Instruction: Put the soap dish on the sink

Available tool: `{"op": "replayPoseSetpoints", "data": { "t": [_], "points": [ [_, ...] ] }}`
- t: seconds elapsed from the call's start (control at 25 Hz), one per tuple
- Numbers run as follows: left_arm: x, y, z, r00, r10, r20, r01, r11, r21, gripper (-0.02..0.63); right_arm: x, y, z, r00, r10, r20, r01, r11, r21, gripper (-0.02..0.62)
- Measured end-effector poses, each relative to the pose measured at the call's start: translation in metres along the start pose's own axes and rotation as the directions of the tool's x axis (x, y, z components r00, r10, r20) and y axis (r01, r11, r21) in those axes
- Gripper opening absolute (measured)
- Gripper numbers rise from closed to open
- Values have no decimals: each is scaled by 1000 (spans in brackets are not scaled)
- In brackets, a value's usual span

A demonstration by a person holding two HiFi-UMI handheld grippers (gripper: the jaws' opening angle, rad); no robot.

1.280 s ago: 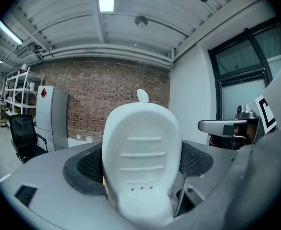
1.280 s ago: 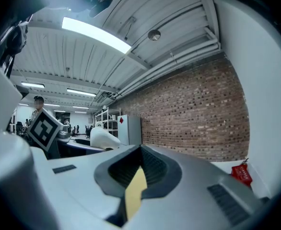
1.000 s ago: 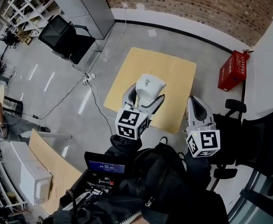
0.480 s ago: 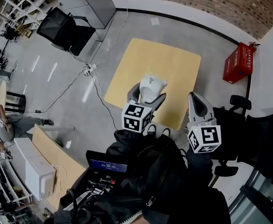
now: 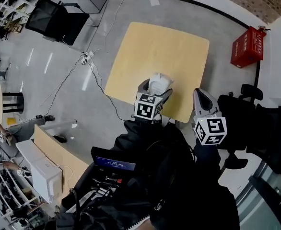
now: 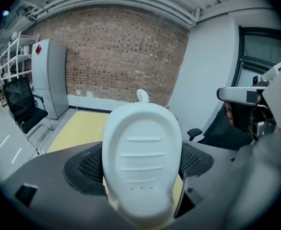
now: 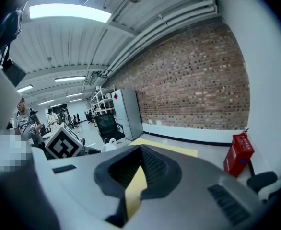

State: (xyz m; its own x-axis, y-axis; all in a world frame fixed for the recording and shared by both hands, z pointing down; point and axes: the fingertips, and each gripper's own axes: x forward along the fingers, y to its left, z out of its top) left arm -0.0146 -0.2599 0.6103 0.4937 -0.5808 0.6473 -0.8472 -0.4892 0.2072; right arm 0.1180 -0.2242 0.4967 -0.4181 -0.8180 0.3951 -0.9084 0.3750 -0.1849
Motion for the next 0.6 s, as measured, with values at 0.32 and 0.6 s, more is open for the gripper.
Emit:
{"op": "replayPoseSetpoints", "data": {
  "t": [0.32,0.6],
  "points": [
    [47,24,-68,986,7,-168,-14,999,-39,460,31,-11,-77,984,-8,-180,21,997,71,5],
    [80,41,-111,961,18,-275,-30,999,-40,460,55,-21,-150,945,-11,-327,54,991,122,5]
  ]
}}
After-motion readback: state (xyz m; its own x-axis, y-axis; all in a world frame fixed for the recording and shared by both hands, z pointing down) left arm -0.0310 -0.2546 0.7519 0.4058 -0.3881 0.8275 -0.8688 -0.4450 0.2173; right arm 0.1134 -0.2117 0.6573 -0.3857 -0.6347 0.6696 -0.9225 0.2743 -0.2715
